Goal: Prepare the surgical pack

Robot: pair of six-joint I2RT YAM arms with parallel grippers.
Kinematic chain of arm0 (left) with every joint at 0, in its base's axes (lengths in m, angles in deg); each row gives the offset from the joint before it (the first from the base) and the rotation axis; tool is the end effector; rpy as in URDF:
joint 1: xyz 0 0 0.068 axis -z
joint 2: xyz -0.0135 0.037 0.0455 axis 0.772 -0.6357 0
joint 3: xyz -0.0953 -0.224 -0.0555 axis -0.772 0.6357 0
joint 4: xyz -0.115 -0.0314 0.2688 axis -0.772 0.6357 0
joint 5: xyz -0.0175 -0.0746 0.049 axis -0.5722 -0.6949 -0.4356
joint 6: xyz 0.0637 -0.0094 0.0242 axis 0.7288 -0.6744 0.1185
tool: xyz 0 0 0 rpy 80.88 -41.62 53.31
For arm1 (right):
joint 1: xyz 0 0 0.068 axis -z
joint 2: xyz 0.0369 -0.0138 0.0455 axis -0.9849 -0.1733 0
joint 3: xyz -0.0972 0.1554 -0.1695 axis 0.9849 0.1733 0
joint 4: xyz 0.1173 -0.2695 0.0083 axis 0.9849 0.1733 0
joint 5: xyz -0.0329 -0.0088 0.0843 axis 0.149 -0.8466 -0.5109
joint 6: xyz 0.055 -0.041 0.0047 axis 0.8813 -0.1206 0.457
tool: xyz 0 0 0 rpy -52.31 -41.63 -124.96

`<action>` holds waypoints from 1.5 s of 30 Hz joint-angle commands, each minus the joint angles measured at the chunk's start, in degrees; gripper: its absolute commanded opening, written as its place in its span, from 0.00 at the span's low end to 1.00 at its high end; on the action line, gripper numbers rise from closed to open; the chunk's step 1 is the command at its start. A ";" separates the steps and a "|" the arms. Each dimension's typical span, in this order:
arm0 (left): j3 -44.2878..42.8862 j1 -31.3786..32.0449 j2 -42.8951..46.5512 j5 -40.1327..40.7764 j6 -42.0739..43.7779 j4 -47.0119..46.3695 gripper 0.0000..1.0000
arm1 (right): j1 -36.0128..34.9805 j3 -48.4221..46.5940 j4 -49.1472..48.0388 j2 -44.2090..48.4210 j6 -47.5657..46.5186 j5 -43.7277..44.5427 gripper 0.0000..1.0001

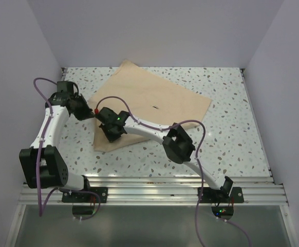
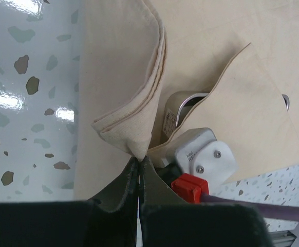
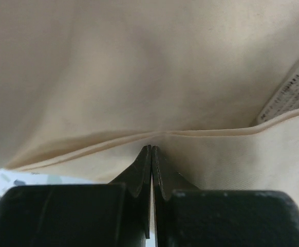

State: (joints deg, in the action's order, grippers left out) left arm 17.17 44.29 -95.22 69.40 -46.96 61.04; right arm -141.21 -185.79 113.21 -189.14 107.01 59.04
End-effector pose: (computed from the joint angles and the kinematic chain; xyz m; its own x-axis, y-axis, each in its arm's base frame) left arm 0.3397 0.0245 0.2304 -0.7269 -0.5842 -0.3611 -0.4201 0.7941 -0.4392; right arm 0.2758 0.4993 0.1365 -0.7206 -0.4783 -0.5020 -0.6352 0.7457 0.2012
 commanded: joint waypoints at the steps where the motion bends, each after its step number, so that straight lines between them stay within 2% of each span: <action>1: -0.96 0.18 3.00 -2.43 -1.69 -0.99 0.00 | -0.25 -2.57 1.95 -1.43 0.44 3.59 0.00; 8: -1.40 0.09 3.71 -2.87 -2.31 -0.46 0.00 | -0.25 -1.96 1.43 -1.17 0.62 0.71 0.00; 16: -4.56 0.09 2.48 -3.49 -3.45 0.24 0.00 | 2.21 -6.79 2.48 8.47 -0.34 -1.68 0.00; 19: -5.26 0.26 1.95 -4.01 -4.15 0.24 0.00 | 6.33 -5.04 3.27 13.74 -0.52 -1.32 0.00; 22: -6.41 0.26 1.51 -4.63 -4.68 0.41 0.00 | 13.27 1.98 3.27 18.15 0.00 0.61 0.00; 26: -7.55 0.26 1.07 -5.42 -5.21 1.03 0.00 | 24.85 16.72 0.99 26.49 -2.88 5.16 0.00; 30: -7.82 0.35 0.90 -6.56 -6.00 0.85 0.00 | 33.75 25.89 -1.37 29.24 -4.04 5.10 0.00; 34: -7.90 1.58 0.54 -8.23 -6.26 -0.28 0.00 | 39.73 28.98 -0.95 25.91 -4.56 2.20 0.00; 39: -9.31 3.16 -0.51 -9.38 -7.05 -1.08 0.00 | 41.06 28.64 -0.68 21.17 -4.48 0.70 0.00; 45: -10.72 5.80 -2.00 -9.81 -9.16 -2.40 0.00 | 42.03 23.63 1.59 14.31 -4.57 0.08 0.00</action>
State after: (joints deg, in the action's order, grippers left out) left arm 9.26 48.90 -96.64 61.79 -53.91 61.37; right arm -99.66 -158.34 113.43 -172.70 103.29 59.87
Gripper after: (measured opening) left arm 0.016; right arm 0.010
